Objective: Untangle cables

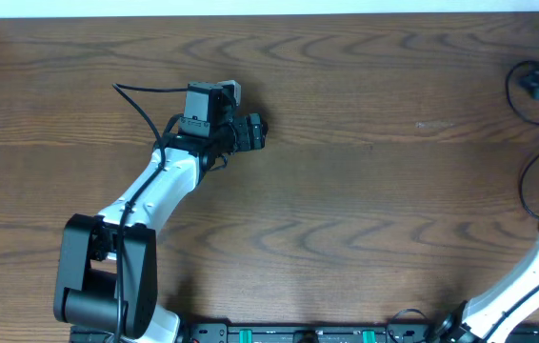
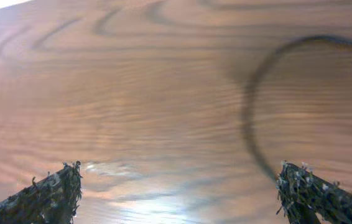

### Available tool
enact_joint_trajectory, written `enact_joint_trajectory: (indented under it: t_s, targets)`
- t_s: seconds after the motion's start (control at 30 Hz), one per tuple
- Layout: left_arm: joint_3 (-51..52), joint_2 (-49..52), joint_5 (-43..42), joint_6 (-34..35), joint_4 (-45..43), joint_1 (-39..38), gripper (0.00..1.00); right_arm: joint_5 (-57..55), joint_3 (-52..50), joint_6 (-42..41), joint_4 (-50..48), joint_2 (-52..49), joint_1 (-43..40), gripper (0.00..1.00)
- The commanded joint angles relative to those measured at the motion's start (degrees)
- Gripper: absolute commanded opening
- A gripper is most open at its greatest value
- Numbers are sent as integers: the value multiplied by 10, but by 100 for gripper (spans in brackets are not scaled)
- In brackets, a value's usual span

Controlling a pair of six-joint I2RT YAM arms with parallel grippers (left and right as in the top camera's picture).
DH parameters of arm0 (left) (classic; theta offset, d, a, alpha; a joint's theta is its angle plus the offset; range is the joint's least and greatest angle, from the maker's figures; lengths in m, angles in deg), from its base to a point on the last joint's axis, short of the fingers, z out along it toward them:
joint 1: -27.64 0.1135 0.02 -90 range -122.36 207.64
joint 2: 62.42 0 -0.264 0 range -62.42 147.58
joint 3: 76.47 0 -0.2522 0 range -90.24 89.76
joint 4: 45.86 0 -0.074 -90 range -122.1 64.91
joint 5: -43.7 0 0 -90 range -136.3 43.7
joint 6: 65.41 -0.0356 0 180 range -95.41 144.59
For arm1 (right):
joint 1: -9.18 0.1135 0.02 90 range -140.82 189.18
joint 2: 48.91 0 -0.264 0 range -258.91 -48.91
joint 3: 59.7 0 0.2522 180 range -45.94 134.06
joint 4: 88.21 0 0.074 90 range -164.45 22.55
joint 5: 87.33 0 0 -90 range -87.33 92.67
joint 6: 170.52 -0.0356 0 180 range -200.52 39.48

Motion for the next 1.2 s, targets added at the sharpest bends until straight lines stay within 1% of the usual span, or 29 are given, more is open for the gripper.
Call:
enact_joint_trajectory:
  t_s: [0.0,0.07,0.2,0.33,0.53,0.73,1.17]
  targets:
    - [-8,-12,-3,-1,0,0,84,-56,8,7,31,17,77,99]
    - [-8,-12,-3,-1,0,0,85,-85,8,7,45,17,116,99]
    - [-8,-12,-3,-1,0,0,85,-89,7,7,47,17,181,99]
    - [-8,-12,-3,-1,0,0,84,-89,7,7,47,17,231,99]
    - [-8,-12,-3,-1,0,0,84,-89,7,7,47,17,276,99]
    - [-8,-12,-3,-1,0,0,84,-89,7,7,47,17,293,99]
    - [-8,-12,-3,-1,0,0,84,-89,7,7,47,17,292,99]
